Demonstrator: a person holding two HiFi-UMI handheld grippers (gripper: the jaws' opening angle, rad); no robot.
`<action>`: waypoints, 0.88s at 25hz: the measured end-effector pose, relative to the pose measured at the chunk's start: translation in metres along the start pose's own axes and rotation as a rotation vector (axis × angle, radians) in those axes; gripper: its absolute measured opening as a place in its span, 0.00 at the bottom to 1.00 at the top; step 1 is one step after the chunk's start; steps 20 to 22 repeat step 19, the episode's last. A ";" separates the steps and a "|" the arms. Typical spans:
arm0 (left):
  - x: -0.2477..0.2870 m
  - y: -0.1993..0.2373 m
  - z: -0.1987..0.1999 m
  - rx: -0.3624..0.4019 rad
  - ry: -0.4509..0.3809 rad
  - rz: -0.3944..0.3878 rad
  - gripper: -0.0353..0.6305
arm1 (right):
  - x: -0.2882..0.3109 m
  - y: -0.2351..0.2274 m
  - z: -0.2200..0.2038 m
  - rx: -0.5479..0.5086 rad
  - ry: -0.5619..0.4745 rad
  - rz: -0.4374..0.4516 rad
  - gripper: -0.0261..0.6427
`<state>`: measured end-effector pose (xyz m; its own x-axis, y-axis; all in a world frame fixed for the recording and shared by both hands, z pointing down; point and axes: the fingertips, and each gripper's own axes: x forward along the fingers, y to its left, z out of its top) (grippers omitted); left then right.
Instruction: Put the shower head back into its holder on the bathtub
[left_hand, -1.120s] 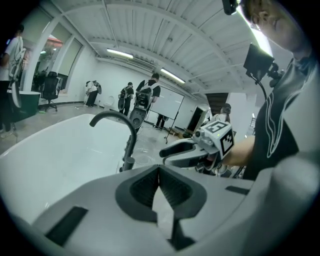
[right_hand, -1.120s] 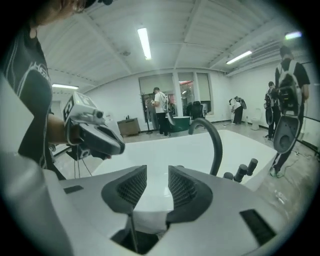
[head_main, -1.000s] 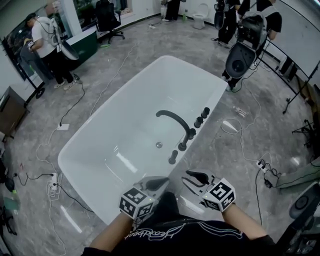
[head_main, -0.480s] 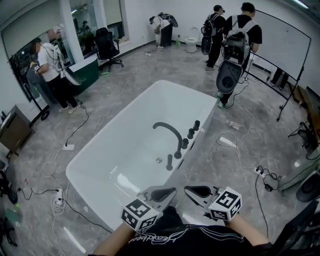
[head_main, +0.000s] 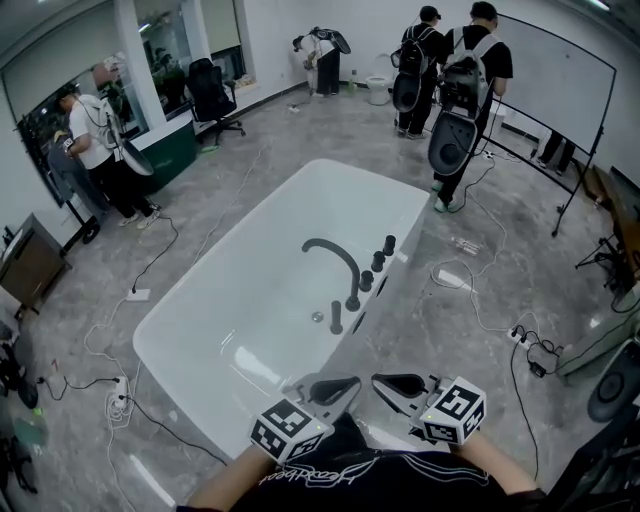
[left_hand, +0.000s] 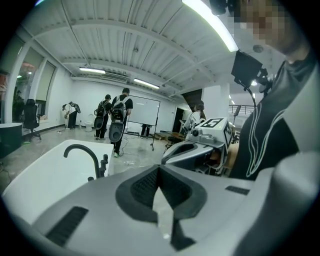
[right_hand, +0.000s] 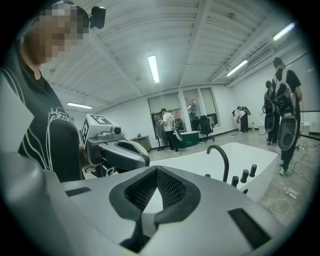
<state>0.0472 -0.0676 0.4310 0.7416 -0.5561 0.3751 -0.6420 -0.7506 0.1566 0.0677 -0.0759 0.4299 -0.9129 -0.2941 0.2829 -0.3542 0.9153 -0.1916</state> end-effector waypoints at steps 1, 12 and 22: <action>0.000 0.000 0.000 -0.004 0.001 0.000 0.06 | -0.001 0.001 0.000 0.004 -0.004 -0.001 0.06; 0.009 -0.006 0.001 -0.037 0.005 -0.041 0.06 | -0.010 -0.002 -0.004 0.017 -0.010 -0.032 0.06; 0.011 -0.017 -0.003 -0.029 0.008 -0.054 0.06 | -0.018 0.003 -0.010 0.012 -0.010 -0.033 0.06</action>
